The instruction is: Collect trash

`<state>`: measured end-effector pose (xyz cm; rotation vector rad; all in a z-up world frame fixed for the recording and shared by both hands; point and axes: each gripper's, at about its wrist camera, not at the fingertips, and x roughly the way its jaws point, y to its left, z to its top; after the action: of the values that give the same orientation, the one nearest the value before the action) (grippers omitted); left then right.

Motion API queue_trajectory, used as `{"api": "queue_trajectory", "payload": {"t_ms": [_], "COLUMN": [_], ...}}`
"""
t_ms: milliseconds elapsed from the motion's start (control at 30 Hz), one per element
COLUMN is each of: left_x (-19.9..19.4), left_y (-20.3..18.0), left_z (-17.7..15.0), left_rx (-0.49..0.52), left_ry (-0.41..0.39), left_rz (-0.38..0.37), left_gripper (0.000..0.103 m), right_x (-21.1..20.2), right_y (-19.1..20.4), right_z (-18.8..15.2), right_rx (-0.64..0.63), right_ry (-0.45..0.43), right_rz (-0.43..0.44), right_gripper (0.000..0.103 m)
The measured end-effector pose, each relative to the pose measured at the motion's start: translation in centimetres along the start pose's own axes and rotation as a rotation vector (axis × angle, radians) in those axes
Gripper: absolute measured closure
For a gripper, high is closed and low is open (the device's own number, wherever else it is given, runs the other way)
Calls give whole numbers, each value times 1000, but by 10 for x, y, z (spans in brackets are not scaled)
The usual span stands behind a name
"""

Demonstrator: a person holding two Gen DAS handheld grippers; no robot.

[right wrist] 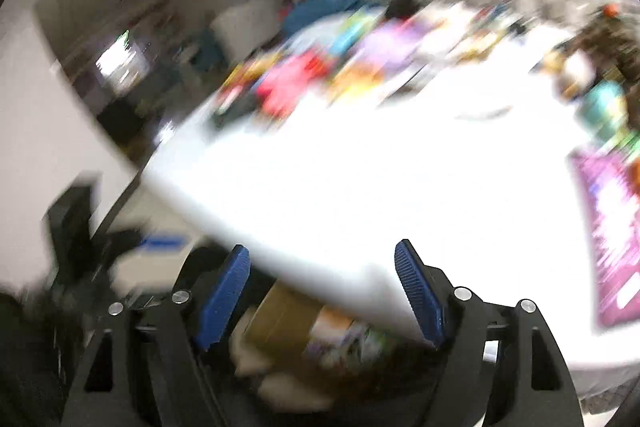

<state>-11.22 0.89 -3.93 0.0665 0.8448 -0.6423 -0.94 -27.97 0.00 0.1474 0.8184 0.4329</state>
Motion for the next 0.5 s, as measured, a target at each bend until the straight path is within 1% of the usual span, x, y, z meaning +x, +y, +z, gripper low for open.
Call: {"api": "queue_trajectory", "payload": {"t_ms": [33, 100, 133, 200, 233, 267, 300, 333, 367, 400, 433, 467, 500], "left_x": [-1, -5, -6, -6, -6, -7, -6, -5, -3, 1, 5, 10, 18], "left_y": [0, 1, 2, 5, 7, 10, 13, 12, 14, 15, 14, 13, 9], "left_z": [7, 19, 24, 32, 36, 36, 40, 42, 47, 54, 61, 69, 82], "left_rx": [2, 2, -3, -24, -38, -48, -63, -69, -73, -69, -64, -56, -35], "left_ry": [-17, -57, -69, -85, -94, -101, -111, -116, -120, -120, -120, -120, -118], "left_rz": [-2, 1, 2, 2, 0, -2, -2, 3, 7, 7, 8, 12, 25], "left_gripper": [25, 25, 24, 24, 24, 24, 24, 24, 24, 24, 24, 24, 24], "right_x": [6, 25, 39, 64, 76, 91, 101, 109, 108, 100, 95, 79, 67], "right_y": [-26, -64, -85, -109, -120, -130, -136, -142, -142, -137, -130, -115, -109], "right_z": [21, 49, 62, 77, 81, 84, 84, 83, 82, 81, 82, 80, 79], "right_rx": [78, 185, 231, 294, 327, 369, 413, 470, 489, 472, 435, 373, 353], "right_ry": [-40, -62, -50, -17, 7, 41, 59, 53, 26, 3, -20, -68, -93], "right_rz": [-41, -92, -111, -151, -157, -139, -86, 6, 48, 51, 32, 23, 29], "right_gripper": [29, 28, 28, 28, 33, 41, 72, 86, 94, 103, 103, 103, 103]}}
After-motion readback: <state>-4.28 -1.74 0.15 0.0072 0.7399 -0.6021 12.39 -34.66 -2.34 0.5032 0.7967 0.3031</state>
